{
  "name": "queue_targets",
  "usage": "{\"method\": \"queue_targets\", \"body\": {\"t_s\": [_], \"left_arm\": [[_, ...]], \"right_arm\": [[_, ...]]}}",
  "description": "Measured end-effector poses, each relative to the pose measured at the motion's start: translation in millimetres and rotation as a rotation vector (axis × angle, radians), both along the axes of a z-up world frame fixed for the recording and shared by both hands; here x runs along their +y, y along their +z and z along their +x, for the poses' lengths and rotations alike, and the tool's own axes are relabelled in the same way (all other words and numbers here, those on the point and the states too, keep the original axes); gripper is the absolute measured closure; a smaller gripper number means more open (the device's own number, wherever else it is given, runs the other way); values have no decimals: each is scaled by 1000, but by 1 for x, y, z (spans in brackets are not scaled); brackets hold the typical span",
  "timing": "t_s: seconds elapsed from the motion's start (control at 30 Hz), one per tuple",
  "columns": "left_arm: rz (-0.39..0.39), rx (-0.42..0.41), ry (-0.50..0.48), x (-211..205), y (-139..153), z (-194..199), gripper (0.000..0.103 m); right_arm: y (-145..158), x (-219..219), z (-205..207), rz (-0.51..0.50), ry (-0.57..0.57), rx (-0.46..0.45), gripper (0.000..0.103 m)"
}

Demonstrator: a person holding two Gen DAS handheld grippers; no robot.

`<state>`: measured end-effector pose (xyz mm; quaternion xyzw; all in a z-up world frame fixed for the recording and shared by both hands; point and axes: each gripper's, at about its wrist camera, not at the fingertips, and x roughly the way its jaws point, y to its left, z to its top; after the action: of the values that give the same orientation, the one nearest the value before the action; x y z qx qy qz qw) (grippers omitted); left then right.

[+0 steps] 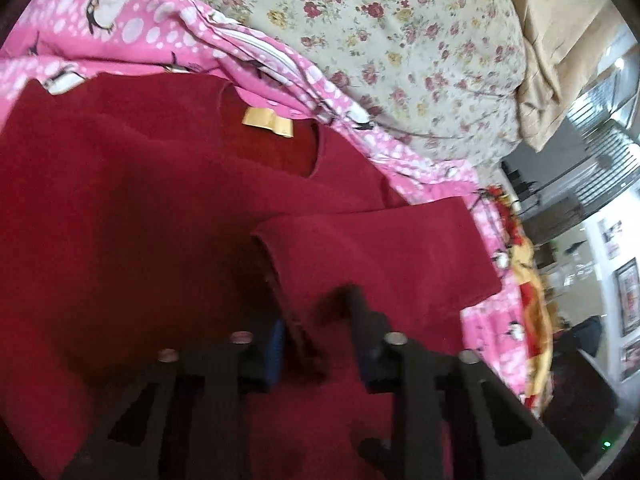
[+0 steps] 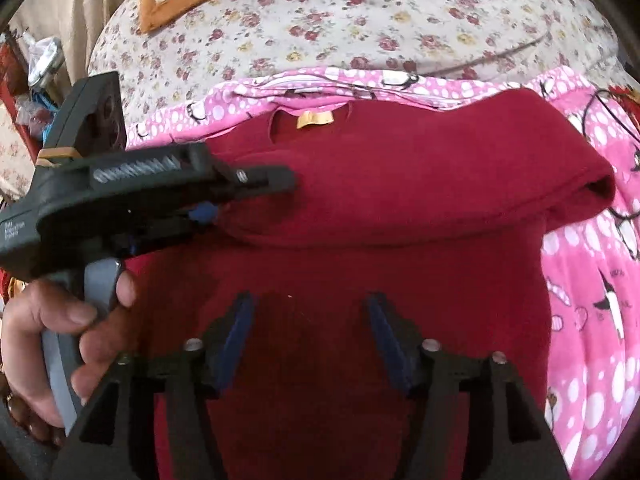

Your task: Fold small clothes

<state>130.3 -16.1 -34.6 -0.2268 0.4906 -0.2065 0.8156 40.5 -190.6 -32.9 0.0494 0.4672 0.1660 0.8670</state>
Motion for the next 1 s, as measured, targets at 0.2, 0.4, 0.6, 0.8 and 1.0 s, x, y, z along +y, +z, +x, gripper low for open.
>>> {"method": "queue_targets", "body": {"t_s": [0.2,0.4,0.6,0.8,1.0], "left_arm": [[69,-71,5,2,14,-7,103],[63,-223,71,37,55,-16,103],[89,-201,301,118,59,-12,103],[211,-27,417,135,26,1,103],[310,-5,437,132,24,-4,91]], "right_arm": [[-7,21,-1,-85,55,-21,12],[-12,41,-3,-182,104,-27,0],[-14,43,-2,-203,107,-44,0],[-12,41,-1,-201,113,-49,0],[37,2,15,-110,10,-174,14]]}}
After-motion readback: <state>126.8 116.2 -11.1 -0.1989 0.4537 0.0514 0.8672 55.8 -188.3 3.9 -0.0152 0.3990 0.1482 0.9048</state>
